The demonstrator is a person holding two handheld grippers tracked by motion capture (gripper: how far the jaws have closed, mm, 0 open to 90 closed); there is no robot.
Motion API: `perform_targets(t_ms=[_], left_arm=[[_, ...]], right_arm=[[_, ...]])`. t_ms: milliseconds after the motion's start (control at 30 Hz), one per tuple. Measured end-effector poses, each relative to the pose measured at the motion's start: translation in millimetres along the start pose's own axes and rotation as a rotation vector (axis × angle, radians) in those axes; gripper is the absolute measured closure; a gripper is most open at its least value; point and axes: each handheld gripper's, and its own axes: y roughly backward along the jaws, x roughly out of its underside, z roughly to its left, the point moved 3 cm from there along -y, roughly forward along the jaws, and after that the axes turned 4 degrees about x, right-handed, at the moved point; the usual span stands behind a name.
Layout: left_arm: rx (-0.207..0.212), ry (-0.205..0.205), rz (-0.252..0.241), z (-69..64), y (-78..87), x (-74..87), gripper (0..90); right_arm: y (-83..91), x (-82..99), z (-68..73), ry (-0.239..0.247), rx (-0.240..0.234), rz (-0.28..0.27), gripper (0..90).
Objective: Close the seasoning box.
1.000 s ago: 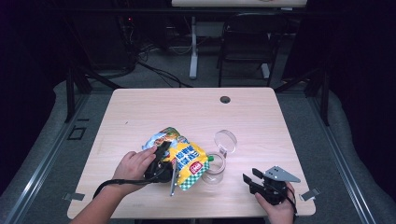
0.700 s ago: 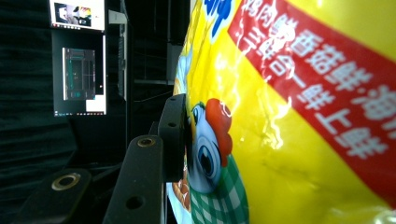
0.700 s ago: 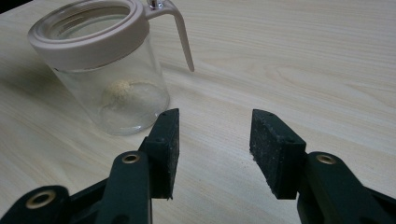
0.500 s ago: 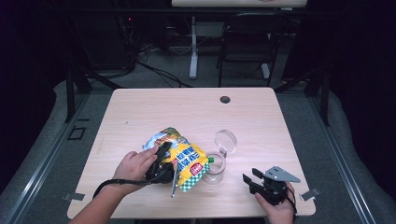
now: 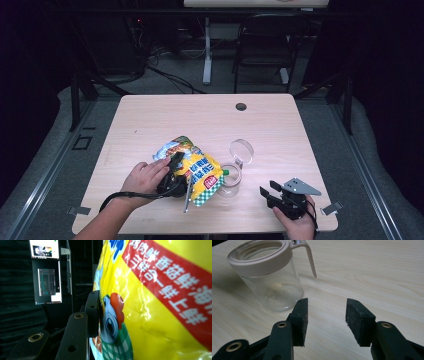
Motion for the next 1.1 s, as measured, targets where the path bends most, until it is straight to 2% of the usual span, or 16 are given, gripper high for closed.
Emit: perform_targets(t_ms=[433,667,700,733,833,967,1100], left_arm=[[-0.017,-0.025,0.007,1.5,-0.8,-0.2,65.8],[-0.008,-0.027,0.013,0.3,-1.9,-0.4,65.8],[0.006,-0.031,0.027,0.3,-1.2,-0.8,65.8],[-0.008,-0.037,0.016,-0.2,-2.0,-0.9,65.8],[-0.003,-0.048,0.017,-0.5,-2.5,-1.5,65.8],[-0.001,-0.044,0.023,-0.1,-3.0,-1.7,65.8],[-0.005,-0.063,0.031,0.9,-3.6,-1.9,65.8]], right_arm=[[-0.8,0.6,0.8,-0.002,-0.014,0.011,52.9],[-0.6,0.4,0.8,0.0,-0.015,0.009,53.0],[-0.5,0.3,0.8,0.001,-0.013,0.01,53.0],[-0.3,0.3,0.7,0.001,-0.009,0.011,53.1],[-0.6,0.3,0.8,-0.004,-0.015,0.007,53.2],[-0.4,0.0,0.2,0.001,-0.014,0.008,53.2],[-0.2,-0.2,0.4,0.003,-0.015,0.009,53.2]])
